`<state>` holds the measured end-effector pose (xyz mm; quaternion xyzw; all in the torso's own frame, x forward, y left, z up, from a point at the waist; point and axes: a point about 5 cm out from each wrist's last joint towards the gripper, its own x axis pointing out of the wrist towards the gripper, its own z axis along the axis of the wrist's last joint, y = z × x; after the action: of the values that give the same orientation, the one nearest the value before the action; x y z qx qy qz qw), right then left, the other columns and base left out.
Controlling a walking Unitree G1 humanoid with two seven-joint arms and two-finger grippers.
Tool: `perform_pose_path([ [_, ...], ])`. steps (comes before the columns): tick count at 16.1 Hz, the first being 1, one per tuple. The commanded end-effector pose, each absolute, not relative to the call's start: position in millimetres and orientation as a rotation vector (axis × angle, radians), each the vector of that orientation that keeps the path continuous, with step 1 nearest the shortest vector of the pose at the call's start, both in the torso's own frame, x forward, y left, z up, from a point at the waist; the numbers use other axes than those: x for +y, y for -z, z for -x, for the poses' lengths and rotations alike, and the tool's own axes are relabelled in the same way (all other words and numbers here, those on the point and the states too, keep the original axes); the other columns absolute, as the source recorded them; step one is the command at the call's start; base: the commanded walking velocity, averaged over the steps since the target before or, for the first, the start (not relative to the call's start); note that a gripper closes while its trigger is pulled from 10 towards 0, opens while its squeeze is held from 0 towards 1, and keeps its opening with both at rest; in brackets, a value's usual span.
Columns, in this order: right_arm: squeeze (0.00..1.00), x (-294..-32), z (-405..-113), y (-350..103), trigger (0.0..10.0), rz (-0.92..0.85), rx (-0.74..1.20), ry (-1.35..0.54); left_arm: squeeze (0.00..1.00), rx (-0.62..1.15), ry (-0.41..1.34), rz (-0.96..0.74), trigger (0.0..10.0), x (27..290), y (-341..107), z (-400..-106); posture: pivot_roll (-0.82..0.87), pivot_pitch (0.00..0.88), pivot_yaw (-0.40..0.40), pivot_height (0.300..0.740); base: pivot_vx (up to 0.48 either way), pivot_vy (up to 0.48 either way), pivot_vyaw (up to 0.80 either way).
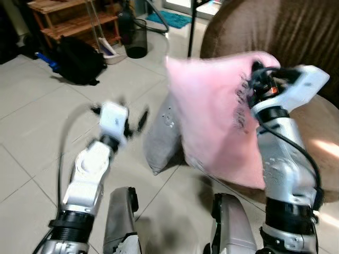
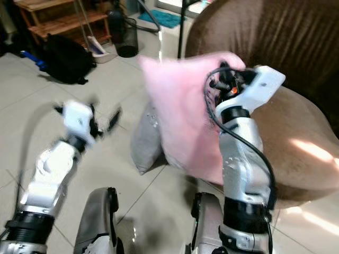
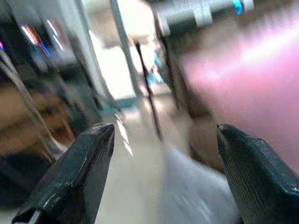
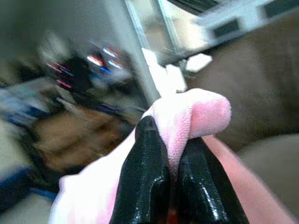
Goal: Move the pillow to the sofa from floor
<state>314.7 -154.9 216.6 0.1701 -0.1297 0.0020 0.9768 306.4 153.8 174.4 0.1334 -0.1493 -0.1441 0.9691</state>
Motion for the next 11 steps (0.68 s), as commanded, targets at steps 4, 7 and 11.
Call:
perform_pose_path([
  [4, 0.0, -149.4, -313.3, -224.5, 10.0, -0.3, -0.299, -0.003, 0.0, -0.293, 0.275, -0.295, 10.0, 150.7, -177.8, -303.4, 0.0, 0.0, 0.002, 0.584, 0.0, 0.0, 0.0],
  [7, 0.0, -146.6, -314.4, -222.2, 10.0, -0.28, -0.292, 0.006, 0.0, -0.275, 0.261, -0.311, 10.0, 149.4, -179.2, -298.4, 0.0, 0.0, 0.001, 0.609, 0.0, 0.0, 0.0],
  [11, 0.0, -144.7, -314.4, -215.7, 10.0, -0.263, -0.26, 0.006, 0.0, -0.264, 0.258, -0.331, 10.0, 150.7, -180.3, -296.3, 0.0, 0.0, 0.001, 0.649, 0.0, 0.0, 0.0],
])
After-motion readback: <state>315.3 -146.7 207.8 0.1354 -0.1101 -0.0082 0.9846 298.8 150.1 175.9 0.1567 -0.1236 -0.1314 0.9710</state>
